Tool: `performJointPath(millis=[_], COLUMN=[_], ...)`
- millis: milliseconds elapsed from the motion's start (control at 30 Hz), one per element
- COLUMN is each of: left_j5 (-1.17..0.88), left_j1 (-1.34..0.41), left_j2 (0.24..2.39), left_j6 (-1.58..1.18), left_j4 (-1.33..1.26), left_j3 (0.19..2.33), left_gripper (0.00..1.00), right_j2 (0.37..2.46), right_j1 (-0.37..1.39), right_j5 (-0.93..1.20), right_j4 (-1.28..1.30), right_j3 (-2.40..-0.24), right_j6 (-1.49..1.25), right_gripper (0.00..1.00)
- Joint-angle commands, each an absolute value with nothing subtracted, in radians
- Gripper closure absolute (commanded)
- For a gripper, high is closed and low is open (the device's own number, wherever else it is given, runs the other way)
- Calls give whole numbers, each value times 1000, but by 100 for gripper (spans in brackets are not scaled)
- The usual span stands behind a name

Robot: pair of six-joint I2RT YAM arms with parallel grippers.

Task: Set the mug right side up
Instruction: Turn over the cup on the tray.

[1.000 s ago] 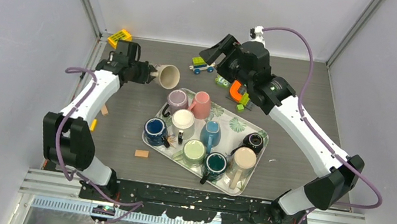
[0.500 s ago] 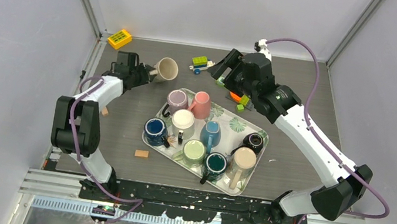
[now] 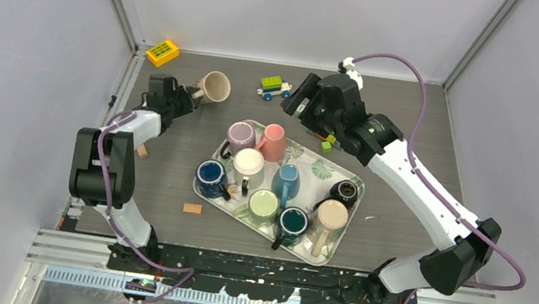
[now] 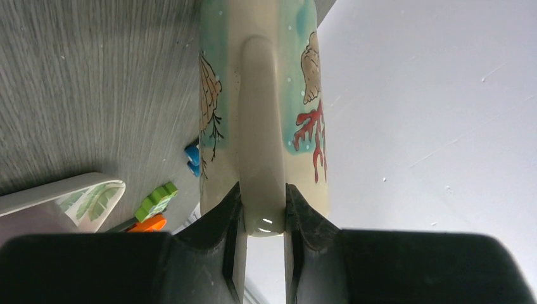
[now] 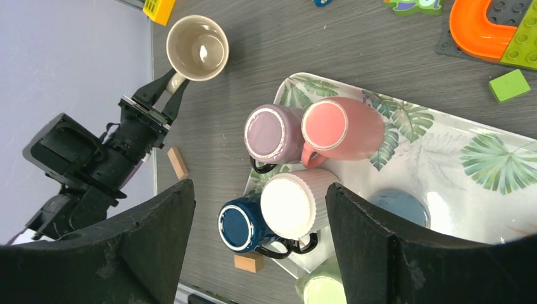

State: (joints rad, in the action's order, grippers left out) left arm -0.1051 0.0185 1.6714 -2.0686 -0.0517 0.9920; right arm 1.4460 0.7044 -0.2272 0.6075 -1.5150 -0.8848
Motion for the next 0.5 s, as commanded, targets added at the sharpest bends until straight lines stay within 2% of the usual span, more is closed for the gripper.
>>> performJointPath(millis=[0,200,467], left_j5=[-152,-183,-298], left_j1=[32,32,23], left_j2=[1619,1559,1498], left_j6=[-2520,-2468,-2389], left_j4=[-168,-32,207], left_j3=[1042,1095,1189], left_gripper=[100,100,100], right_j2=[1487,1575,1632], right_j1=[722,721,721], right_j5=[-256,-159,-94], right_j4=[587,579,529], right_j3=[-1573,-1624,-1645], right_j6=[-843,-696,-594], right_gripper=[20,17,7])
